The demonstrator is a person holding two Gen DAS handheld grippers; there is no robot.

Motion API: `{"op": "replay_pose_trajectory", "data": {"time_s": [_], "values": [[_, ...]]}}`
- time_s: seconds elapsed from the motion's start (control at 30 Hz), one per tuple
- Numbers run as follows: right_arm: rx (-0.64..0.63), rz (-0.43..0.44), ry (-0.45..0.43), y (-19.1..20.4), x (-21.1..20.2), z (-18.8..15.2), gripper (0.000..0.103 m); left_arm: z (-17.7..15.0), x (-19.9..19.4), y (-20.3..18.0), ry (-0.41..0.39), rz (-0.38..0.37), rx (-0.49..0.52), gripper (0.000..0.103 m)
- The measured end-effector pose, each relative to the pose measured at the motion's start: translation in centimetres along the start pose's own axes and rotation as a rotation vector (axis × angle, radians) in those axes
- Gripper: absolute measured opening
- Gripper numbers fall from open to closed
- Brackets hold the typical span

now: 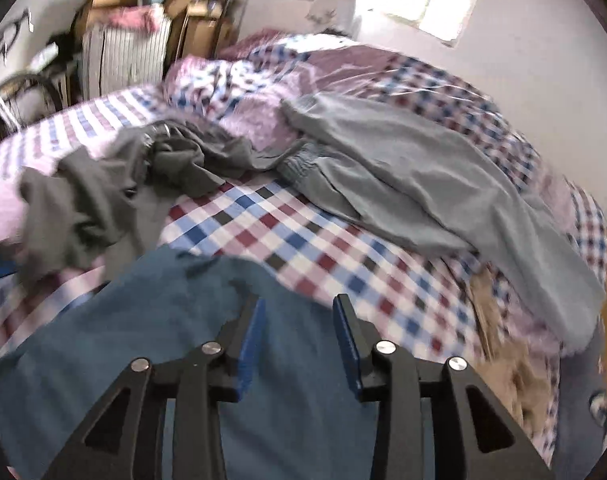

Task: Fold clothes

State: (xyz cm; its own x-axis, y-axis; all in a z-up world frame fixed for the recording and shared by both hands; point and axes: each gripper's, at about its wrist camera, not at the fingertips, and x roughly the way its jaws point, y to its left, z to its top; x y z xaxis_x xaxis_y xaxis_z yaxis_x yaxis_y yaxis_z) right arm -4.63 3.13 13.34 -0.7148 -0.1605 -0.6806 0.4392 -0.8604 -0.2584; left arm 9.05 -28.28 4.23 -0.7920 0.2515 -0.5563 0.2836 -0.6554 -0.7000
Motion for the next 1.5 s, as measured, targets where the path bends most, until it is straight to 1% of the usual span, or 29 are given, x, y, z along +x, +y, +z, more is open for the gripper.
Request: {"op": "replay_pose_trajectory", "data": {"time_s": [0.07, 0.17, 0.23, 0.3, 0.37, 0.43, 0.53, 0.57, 0.7, 0.8, 0.97, 1.17, 1.3, 1.37, 1.5], "values": [[0.071, 0.016, -0.018, -1.0, -3.5, -2.5, 0.045, -0.1, 0.1, 0.2, 0.018, 0.004, 0.005, 0.064], [0.22, 0.04, -0.062, -2.4, -9.0, -7.2, 0.047, -0.7, 0.5, -0.3, 0.032, 0.003, 0.036, 0.064], [0.309, 0.045, -0.087, -3.1, -11.5, -10.1, 0.048, -1.2, 0.2, -0.9, 0.029, 0.0, 0.065, 0.064], [0.394, 0.033, -0.109, -3.4, -13.7, -13.1, 0.048, -2.0, -0.3, -1.4, 0.042, -0.016, 0.11, 0.064], [0.47, 0.053, -0.123, -3.4, -15.0, -16.1, 0.049, -2.8, -1.0, -1.7, 0.057, -0.018, 0.146, 0.064], [0.537, 0.082, -0.116, -3.2, -15.5, -19.2, 0.049, -3.3, -2.1, -1.4, 0.057, -0.018, 0.162, 0.064], [0.58, 0.114, -0.073, -2.7, -15.0, -22.2, 0.049, -4.1, -3.7, -1.1, 0.055, -0.018, 0.186, 0.064], [0.583, 0.124, -0.066, -2.4, -15.0, -22.7, 0.049, -4.4, -4.5, -0.7, 0.051, -0.015, 0.178, 0.064], [0.556, 0.156, -0.067, -1.1, -15.2, -22.8, 0.049, -6.1, -7.4, 0.9, 0.039, -0.008, 0.131, 0.064], [0.5, 0.184, -0.089, 0.5, -15.6, -22.2, 0.049, -7.9, -9.0, 1.1, 0.041, 0.029, 0.144, 0.064], [0.414, 0.235, -0.109, 3.4, -15.8, -21.3, 0.049, -10.3, -10.7, 0.8, 0.069, 0.051, 0.184, 0.064], [0.343, 0.284, -0.101, 6.3, -15.2, -20.7, 0.049, -12.3, -10.4, 1.9, 0.135, 0.054, 0.129, 0.064], [0.313, 0.287, -0.091, 7.9, -14.7, -20.7, 0.049, -12.7, -9.4, 2.7, 0.176, 0.033, 0.074, 0.064], [0.303, 0.291, -0.086, 8.7, -14.3, -20.6, 0.049, -12.8, -9.0, 3.3, 0.191, 0.014, 0.032, 0.064], [0.276, 0.302, -0.069, 10.1, -13.4, -20.1, 0.049, -12.9, -9.0, 3.6, 0.191, 0.024, 0.018, 0.064]]}}
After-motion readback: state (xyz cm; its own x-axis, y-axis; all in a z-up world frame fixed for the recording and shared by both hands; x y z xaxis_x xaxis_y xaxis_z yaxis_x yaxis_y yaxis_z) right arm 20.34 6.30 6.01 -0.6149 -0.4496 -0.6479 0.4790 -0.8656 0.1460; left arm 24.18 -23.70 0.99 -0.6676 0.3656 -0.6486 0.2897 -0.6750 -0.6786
